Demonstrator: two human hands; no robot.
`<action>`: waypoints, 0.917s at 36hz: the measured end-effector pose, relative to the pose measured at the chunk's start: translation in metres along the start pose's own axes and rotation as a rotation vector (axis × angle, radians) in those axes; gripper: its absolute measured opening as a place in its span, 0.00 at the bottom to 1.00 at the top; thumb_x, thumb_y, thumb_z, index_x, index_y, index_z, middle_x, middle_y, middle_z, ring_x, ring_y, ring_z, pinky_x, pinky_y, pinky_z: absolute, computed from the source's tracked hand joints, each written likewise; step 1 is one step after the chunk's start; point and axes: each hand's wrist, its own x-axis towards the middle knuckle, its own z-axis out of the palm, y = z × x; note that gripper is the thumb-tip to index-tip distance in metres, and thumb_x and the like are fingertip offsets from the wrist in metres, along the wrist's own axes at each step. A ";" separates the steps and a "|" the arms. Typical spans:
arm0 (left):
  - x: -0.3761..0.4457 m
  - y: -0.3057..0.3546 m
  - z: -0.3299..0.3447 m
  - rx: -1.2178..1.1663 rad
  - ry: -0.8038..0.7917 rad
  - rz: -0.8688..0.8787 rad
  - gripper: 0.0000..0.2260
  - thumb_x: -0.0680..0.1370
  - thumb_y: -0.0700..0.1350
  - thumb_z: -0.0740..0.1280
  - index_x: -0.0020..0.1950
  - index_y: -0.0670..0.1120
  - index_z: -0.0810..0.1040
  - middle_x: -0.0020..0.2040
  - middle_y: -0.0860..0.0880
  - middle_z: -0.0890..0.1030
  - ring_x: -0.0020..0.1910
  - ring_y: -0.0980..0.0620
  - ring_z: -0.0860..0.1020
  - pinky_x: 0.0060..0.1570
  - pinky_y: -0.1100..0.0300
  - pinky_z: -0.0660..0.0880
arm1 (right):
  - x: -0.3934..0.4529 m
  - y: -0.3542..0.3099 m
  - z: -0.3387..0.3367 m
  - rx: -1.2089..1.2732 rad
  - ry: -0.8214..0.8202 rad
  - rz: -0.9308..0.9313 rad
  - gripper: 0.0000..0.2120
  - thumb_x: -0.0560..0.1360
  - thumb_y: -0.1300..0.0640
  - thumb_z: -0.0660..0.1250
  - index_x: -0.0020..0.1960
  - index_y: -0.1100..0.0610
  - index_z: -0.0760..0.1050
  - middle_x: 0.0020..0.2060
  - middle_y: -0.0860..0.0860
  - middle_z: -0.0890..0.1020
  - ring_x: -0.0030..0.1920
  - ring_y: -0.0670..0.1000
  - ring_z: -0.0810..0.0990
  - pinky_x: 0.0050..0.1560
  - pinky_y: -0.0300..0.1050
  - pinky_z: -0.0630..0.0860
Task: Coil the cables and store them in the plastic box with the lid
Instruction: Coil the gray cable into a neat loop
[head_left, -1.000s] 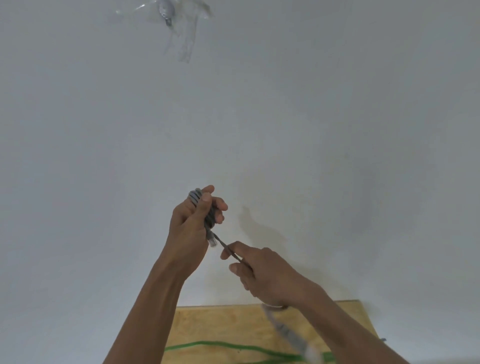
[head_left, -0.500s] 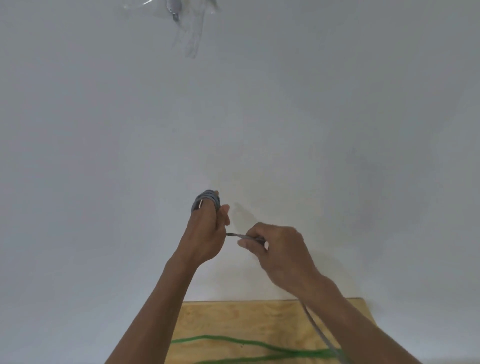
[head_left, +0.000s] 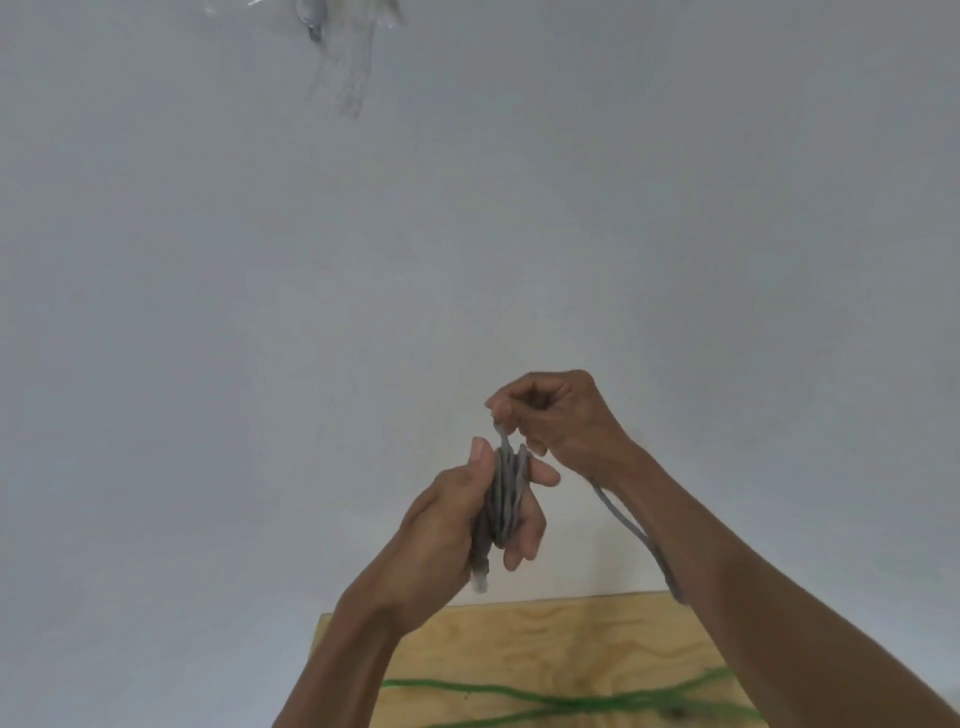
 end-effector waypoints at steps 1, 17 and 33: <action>0.002 0.003 0.000 -0.079 -0.002 0.034 0.32 0.81 0.64 0.49 0.59 0.41 0.80 0.35 0.43 0.78 0.32 0.47 0.71 0.41 0.42 0.63 | -0.006 0.008 0.005 0.020 -0.003 0.032 0.03 0.70 0.55 0.77 0.41 0.55 0.86 0.34 0.61 0.83 0.34 0.56 0.78 0.35 0.55 0.74; 0.023 0.010 -0.042 0.335 0.336 0.071 0.33 0.80 0.65 0.44 0.44 0.45 0.81 0.42 0.41 0.81 0.60 0.49 0.78 0.62 0.49 0.71 | -0.070 0.027 0.040 -0.631 -0.114 -0.121 0.08 0.80 0.49 0.61 0.50 0.49 0.79 0.29 0.41 0.73 0.30 0.45 0.71 0.34 0.40 0.69; 0.002 0.003 0.000 0.189 0.150 -0.021 0.39 0.79 0.70 0.39 0.47 0.43 0.78 0.28 0.45 0.74 0.29 0.48 0.69 0.33 0.54 0.64 | -0.002 -0.049 -0.013 -0.298 -0.427 0.009 0.08 0.70 0.55 0.78 0.48 0.55 0.85 0.31 0.61 0.77 0.33 0.59 0.71 0.37 0.52 0.69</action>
